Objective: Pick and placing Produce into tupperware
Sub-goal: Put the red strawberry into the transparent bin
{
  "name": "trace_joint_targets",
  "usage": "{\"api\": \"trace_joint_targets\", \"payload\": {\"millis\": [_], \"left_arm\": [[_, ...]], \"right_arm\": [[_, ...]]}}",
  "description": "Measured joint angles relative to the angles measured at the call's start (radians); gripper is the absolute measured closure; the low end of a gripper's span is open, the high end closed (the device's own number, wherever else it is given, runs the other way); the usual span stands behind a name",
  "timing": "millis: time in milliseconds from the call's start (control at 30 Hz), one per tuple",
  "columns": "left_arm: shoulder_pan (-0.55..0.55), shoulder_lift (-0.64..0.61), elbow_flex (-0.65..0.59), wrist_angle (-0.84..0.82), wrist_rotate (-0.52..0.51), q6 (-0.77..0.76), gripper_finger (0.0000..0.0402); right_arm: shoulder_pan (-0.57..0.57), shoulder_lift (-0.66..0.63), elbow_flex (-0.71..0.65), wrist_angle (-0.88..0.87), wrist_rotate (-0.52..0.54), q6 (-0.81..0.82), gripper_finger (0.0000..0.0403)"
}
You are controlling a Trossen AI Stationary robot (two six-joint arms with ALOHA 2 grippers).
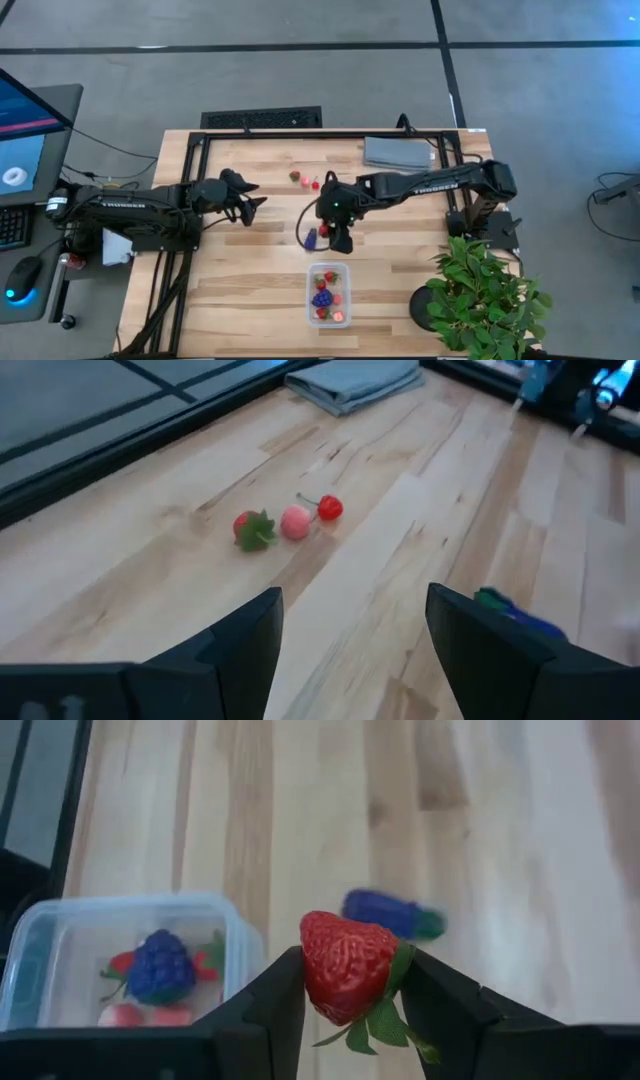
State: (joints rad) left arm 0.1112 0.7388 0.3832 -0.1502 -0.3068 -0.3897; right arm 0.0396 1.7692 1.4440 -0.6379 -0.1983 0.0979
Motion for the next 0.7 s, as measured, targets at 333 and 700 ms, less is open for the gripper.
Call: {"api": "trace_joint_targets", "payload": {"millis": [333,700], "left_arm": [[0.0,0.0,0.0,0.02,0.031,-0.106,0.0166],[-0.028,0.0,0.0,0.098,0.066,-0.232,0.0166]], "right_arm": [[0.074,0.001,-0.062,0.088,-0.048,0.033,0.0231],[0.147,0.001,-0.091,0.107,-0.12,0.003,0.022]]}}
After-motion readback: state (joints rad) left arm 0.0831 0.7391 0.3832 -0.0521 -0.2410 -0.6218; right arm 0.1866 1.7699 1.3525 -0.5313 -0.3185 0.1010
